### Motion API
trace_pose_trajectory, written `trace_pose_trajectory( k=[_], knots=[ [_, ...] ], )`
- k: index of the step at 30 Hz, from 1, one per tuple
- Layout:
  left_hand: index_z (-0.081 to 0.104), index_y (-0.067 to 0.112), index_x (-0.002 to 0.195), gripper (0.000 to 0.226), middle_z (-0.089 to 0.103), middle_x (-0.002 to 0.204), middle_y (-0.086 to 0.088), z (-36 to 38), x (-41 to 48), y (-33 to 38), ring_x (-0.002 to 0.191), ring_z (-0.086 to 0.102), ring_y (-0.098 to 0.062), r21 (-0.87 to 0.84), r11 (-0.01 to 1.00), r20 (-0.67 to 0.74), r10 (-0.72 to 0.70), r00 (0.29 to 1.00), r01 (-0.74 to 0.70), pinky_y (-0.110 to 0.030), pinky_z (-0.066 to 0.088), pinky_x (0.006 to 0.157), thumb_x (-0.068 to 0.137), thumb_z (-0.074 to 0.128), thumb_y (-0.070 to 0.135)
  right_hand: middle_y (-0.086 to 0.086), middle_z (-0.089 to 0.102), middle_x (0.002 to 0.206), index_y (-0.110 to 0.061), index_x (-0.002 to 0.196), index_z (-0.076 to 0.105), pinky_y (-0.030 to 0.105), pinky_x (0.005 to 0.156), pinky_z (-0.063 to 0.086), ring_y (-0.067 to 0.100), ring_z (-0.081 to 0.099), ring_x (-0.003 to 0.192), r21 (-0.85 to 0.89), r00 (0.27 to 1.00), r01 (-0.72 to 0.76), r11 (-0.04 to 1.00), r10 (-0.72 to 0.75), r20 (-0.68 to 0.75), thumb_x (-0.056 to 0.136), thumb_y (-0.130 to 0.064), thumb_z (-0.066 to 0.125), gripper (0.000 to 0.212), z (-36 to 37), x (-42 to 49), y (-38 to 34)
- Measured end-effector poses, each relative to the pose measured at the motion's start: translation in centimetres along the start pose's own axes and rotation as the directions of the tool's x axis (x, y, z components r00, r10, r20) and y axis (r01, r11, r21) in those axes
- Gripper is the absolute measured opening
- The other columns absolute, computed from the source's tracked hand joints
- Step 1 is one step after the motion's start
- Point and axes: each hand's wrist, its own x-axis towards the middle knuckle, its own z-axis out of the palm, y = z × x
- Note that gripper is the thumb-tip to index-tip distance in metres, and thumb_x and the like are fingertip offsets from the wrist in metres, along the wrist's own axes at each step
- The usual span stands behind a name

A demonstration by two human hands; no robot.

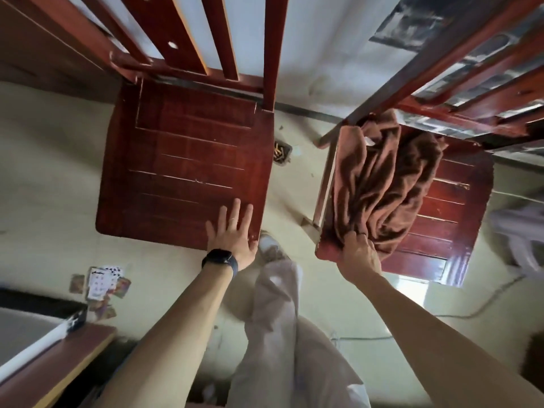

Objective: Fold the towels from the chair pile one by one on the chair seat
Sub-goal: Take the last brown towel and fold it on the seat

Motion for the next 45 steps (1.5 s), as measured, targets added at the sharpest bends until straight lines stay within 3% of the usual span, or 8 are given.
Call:
trace_pose_trajectory(
  k=[5,12,20,26,35,37,40,45],
  knots=[
    [0.026,0.025,0.151,0.060,0.022,0.160,-0.006,-3.6,-0.8,1.0,0.144,0.026,-0.029,0.002,1.000,0.060,0.006,0.998,-0.006,-0.051,0.026,0.112,0.096,0.042,0.044,0.017,0.061,0.105,-0.001,0.105,0.061,0.031,0.075,0.034,0.038,0.056,0.100,0.513,0.995,-0.009,0.858,0.060,-0.084,0.082,-0.033,0.027,0.053,-5.9,-3.4,-1.1],
    [0.048,0.022,0.139,0.046,0.057,0.136,-0.010,-11.3,-10.5,5.9,0.124,0.053,-0.030,-0.269,0.950,-0.064,0.147,0.987,-0.158,-0.037,0.044,0.099,0.097,0.048,0.039,0.018,0.070,0.095,-0.028,0.084,0.067,0.064,0.082,0.056,0.043,0.069,0.094,0.958,0.969,0.140,0.250,0.166,-0.185,0.093,-0.019,0.050,0.020,-20.8,-16.0,-0.6],
    [0.033,0.032,0.147,0.085,0.046,0.129,0.010,-22.5,-28.3,10.6,0.119,0.046,-0.008,-0.467,0.716,-0.412,0.344,0.844,-0.520,-0.034,0.038,0.110,0.074,0.070,0.056,0.004,0.070,0.083,-0.021,0.101,0.071,0.027,0.066,0.052,0.019,0.066,0.077,0.911,0.926,0.376,0.171,-0.104,-0.363,0.101,-0.012,0.051,0.022,-34.3,-33.4,-2.7],
    [0.056,0.032,0.090,0.016,0.063,0.088,0.012,-29.5,-36.8,9.7,0.091,0.065,-0.018,-0.173,0.727,-0.456,0.539,0.708,-0.664,-0.010,0.041,0.064,0.086,0.066,0.044,0.006,0.073,0.095,-0.027,0.101,0.074,0.033,0.082,0.051,0.018,0.068,0.089,0.838,0.878,0.472,0.275,-0.238,-0.416,0.100,-0.019,0.058,0.018,-37.5,-43.0,-4.2],
    [0.047,0.036,0.097,0.018,0.070,0.098,0.013,-41.9,-43.9,3.5,0.088,0.066,-0.019,0.162,0.723,-0.678,0.576,0.457,-0.671,-0.037,0.053,0.072,0.089,0.060,0.028,-0.011,0.073,0.103,-0.033,0.116,0.069,0.016,0.088,0.053,0.000,0.068,0.102,0.691,0.831,0.552,0.467,-0.242,-0.500,0.087,-0.030,0.077,0.031,-36.0,-48.2,-8.5],
    [0.053,0.038,0.104,0.022,0.071,0.100,0.015,-43.7,-45.5,3.8,0.092,0.066,-0.016,0.189,0.683,-0.666,0.617,0.419,-0.706,-0.037,0.054,0.079,0.088,0.060,0.023,-0.018,0.071,0.105,-0.035,0.115,0.065,0.009,0.082,0.050,-0.010,0.064,0.101,0.743,0.854,0.519,0.422,-0.296,-0.428,0.084,-0.027,0.080,0.036,-35.5,-48.9,-9.6],
    [0.064,0.037,0.110,0.026,0.071,0.101,0.014,-45.7,-47.7,5.0,0.093,0.064,-0.013,0.209,0.610,-0.656,0.667,0.353,-0.765,-0.035,0.054,0.085,0.089,0.061,0.022,0.000,0.074,0.116,-0.021,0.119,0.067,0.030,0.097,0.054,0.014,0.069,0.110,0.804,0.839,0.504,0.316,-0.400,-0.369,0.086,-0.022,0.079,0.035,-35.3,-49.3,-11.0],
    [0.063,0.039,0.116,0.035,0.065,0.117,0.008,-47.3,-48.1,7.5,0.108,0.059,-0.015,0.125,0.540,-0.771,0.581,0.261,-0.832,-0.036,0.050,0.092,0.082,0.072,0.038,0.022,0.070,0.118,-0.001,0.116,0.066,0.047,0.099,0.053,0.034,0.069,0.110,0.903,0.867,0.409,-0.130,-0.255,-0.429,0.091,0.000,0.065,0.025,-37.3,-49.3,-13.6]
  ],
)
